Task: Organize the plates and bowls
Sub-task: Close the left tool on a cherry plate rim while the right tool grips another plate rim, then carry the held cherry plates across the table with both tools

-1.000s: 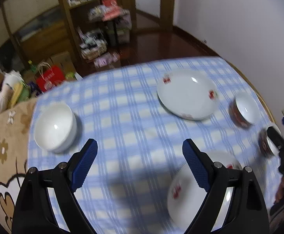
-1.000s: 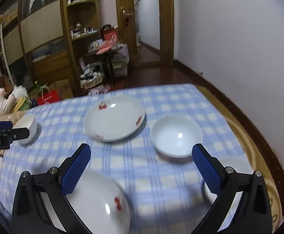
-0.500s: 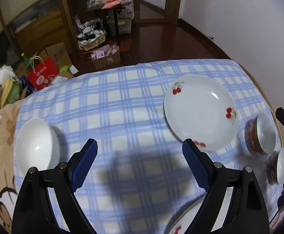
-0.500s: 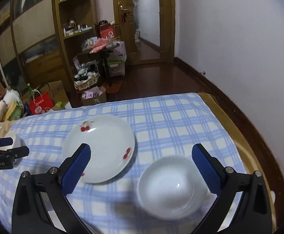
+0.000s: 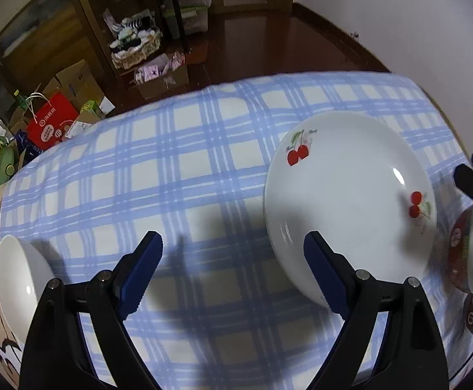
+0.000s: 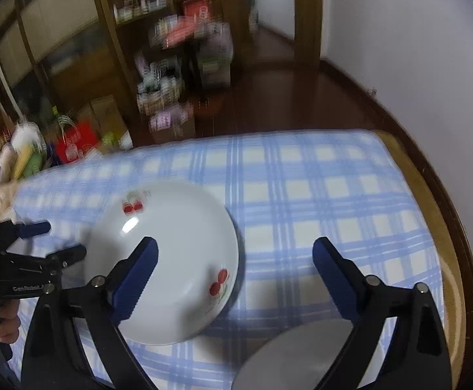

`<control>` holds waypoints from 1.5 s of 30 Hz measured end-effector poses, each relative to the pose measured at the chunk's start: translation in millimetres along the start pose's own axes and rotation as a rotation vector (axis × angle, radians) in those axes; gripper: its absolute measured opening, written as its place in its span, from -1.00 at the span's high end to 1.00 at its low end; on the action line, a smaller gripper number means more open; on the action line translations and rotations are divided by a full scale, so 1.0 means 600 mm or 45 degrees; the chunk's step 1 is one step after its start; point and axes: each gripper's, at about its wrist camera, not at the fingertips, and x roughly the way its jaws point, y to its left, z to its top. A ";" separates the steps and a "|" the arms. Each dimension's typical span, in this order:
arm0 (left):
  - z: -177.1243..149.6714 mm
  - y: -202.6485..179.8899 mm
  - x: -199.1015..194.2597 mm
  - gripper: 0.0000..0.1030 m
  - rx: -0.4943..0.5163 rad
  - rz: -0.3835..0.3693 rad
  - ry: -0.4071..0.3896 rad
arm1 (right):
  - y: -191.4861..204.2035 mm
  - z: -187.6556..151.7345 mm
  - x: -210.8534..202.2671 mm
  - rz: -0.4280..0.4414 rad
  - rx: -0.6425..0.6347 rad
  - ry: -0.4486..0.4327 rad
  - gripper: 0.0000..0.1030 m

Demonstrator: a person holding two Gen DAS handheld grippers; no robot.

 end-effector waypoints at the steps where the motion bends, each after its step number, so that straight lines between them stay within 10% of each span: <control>1: 0.003 0.000 0.008 -0.70 -0.002 0.006 0.014 | 0.003 0.004 0.014 -0.006 -0.014 0.028 -0.63; 5: 0.013 0.002 0.038 -0.69 -0.029 0.025 0.068 | 0.000 0.012 0.051 -0.043 0.010 0.111 -0.12; 11: 0.021 0.013 0.054 -0.12 -0.138 -0.083 0.082 | -0.014 0.005 0.089 0.012 0.075 0.213 0.51; 18: 0.023 -0.005 0.059 0.75 -0.185 -0.234 0.105 | -0.022 -0.015 0.108 0.099 0.189 0.279 0.68; 45: -0.036 0.027 -0.025 0.78 -0.226 -0.219 0.090 | 0.026 -0.047 0.012 0.095 0.189 0.198 0.81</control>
